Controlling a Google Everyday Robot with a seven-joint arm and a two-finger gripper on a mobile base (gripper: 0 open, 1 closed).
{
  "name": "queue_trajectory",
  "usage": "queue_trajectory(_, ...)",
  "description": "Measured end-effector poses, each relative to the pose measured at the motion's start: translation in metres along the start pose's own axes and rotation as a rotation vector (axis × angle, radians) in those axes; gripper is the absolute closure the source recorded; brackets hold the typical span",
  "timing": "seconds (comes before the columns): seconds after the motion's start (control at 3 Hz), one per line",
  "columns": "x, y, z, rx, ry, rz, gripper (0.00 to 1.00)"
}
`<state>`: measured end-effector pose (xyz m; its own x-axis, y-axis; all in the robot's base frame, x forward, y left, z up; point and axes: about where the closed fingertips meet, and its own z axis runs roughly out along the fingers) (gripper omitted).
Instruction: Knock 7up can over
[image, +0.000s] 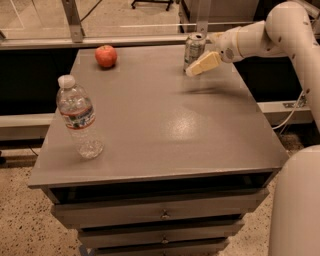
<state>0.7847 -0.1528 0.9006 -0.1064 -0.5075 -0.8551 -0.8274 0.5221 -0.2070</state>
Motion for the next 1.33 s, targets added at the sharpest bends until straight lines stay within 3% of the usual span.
queue_trajectory(0.33,-0.006,-0.011,0.015,-0.011,-0.069,-0.001,0.00)
queue_trajectory(0.67,-0.003,-0.020,0.025,-0.009,-0.109,0.006,0.15)
queue_trajectory(1.0,-0.002,-0.023,0.024,-0.013,-0.145,0.011,0.38)
queue_trajectory(1.33,-0.014,-0.013,0.019,-0.057,-0.185,0.009,0.62)
